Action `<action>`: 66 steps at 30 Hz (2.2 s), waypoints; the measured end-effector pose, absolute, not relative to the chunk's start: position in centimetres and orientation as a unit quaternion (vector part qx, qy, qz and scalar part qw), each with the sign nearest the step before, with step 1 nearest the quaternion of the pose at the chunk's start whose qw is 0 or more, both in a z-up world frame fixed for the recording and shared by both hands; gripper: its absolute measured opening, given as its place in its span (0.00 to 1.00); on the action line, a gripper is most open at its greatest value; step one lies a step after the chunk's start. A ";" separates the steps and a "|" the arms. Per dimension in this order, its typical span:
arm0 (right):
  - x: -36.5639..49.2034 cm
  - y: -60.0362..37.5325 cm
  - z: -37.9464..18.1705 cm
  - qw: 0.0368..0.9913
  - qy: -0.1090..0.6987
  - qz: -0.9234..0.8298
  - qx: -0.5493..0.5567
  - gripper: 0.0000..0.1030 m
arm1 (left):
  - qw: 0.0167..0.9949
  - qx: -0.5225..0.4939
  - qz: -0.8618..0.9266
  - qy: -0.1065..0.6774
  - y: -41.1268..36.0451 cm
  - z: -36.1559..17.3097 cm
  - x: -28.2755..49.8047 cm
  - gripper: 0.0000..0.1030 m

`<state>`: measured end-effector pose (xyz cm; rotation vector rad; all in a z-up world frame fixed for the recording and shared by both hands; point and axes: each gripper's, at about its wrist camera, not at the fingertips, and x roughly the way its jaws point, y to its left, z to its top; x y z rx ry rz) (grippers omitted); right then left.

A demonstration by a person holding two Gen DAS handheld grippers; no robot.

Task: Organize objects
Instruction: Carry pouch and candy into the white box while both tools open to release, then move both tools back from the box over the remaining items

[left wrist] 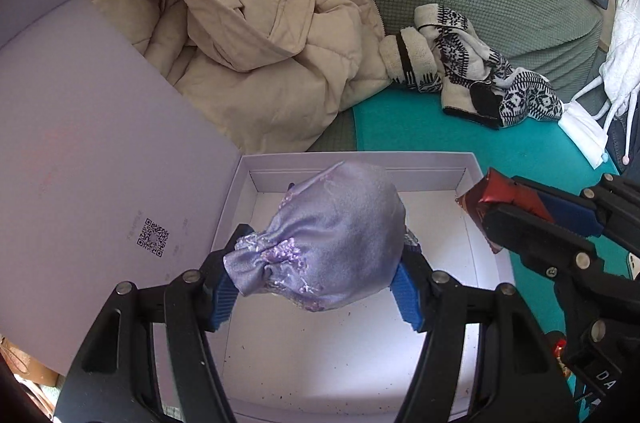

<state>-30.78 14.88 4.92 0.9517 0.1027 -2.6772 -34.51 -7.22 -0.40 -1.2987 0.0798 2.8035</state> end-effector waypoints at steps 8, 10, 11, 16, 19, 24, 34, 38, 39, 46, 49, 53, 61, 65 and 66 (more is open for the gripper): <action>-32.0 14.9 3.7 0.143 0.026 -0.928 0.343 0.20 | 0.020 -0.437 0.899 0.015 -8.4 -2.9 -35.8 0.61; -32.1 15.0 3.7 0.141 0.021 -0.928 0.345 0.21 | 0.020 -0.440 0.898 0.009 -8.8 -3.1 -35.8 0.63; -32.2 15.0 3.7 0.139 0.021 -0.928 0.346 0.25 | 0.021 -0.442 0.897 0.006 -9.0 -3.3 -35.9 0.64; -32.0 15.1 3.5 0.130 0.028 -0.926 0.354 0.48 | 0.018 -0.460 0.888 0.001 -9.0 -3.9 -36.0 0.68; -31.5 15.4 3.7 0.121 0.033 -0.927 0.354 0.48 | 0.014 -0.465 0.885 0.001 -8.8 -4.0 -35.9 0.68; -30.6 16.2 4.2 0.117 0.029 -0.928 0.353 0.48 | -0.009 -0.465 0.885 0.014 -8.4 -3.5 -35.0 0.71; -28.1 17.3 6.5 0.121 0.046 -0.929 0.345 0.48 | -0.055 -0.442 0.895 0.027 -6.3 -0.6 -33.3 0.86; -27.3 18.2 7.4 0.124 0.043 -0.931 0.339 0.48 | -0.064 -0.442 0.895 0.015 -5.9 0.5 -33.1 0.87; -27.0 18.4 7.5 0.124 0.043 -0.932 0.339 0.48 | -0.066 -0.441 0.895 0.012 -5.9 0.8 -32.9 0.87; -24.3 18.9 8.3 0.136 0.053 -0.930 0.336 0.48 | -0.084 -0.437 0.895 0.004 -5.7 2.3 -29.7 0.87; -22.8 18.8 8.8 0.145 0.060 -0.930 0.333 0.48 | -0.095 -0.436 0.895 0.006 -5.5 2.9 -27.5 0.87; -20.6 18.8 9.5 0.160 0.070 -0.928 0.329 0.48 | -0.109 -0.432 0.895 0.005 -4.9 3.8 -24.4 0.87; -16.3 19.4 10.9 0.184 0.080 -0.925 0.322 0.48 | -0.121 -0.428 0.895 -0.015 -3.0 5.6 -17.7 0.87; -14.2 19.6 11.2 0.197 0.089 -0.922 0.321 0.48 | -0.127 -0.427 0.895 -0.014 -1.6 6.2 -14.0 0.87; -13.7 19.6 11.3 0.201 0.091 -0.921 0.320 0.48 | -0.130 -0.426 0.895 -0.014 -1.2 6.3 -13.0 0.87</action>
